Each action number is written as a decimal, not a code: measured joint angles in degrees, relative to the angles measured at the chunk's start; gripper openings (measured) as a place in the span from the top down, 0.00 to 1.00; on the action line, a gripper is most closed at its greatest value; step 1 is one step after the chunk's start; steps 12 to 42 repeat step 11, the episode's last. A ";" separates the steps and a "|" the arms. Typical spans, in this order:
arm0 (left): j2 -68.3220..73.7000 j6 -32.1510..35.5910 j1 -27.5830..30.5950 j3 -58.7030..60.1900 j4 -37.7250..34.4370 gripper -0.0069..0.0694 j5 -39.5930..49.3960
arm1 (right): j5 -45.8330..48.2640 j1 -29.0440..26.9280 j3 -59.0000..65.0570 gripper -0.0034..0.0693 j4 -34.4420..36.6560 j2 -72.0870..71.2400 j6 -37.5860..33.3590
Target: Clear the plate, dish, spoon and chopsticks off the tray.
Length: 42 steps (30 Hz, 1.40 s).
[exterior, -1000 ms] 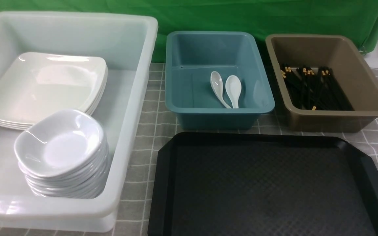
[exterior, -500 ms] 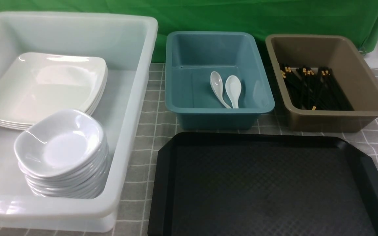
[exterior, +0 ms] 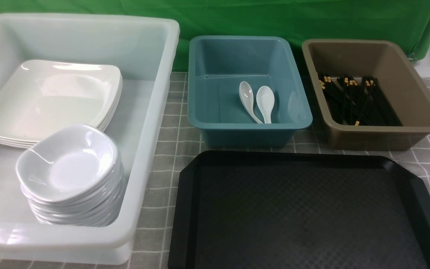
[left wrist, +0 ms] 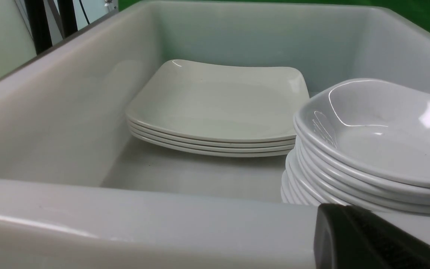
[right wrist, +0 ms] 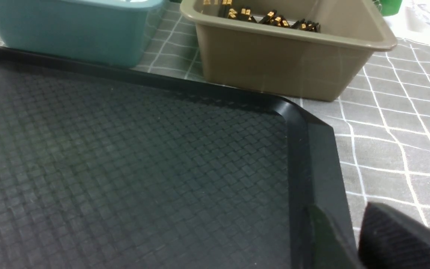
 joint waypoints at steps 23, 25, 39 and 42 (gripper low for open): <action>0.00 0.00 0.00 0.00 0.00 0.90 0.00 | 0.00 0.00 0.00 0.63 0.00 0.00 0.00; 0.00 0.00 0.00 0.00 0.00 0.90 0.00 | 0.00 0.00 0.00 0.63 0.00 0.00 0.00; 0.00 0.00 0.00 0.00 0.00 0.90 0.00 | 0.00 0.00 0.00 0.63 0.00 0.00 0.00; 0.00 0.00 0.00 0.00 0.00 0.90 0.00 | 0.00 0.00 0.00 0.63 0.00 0.00 0.00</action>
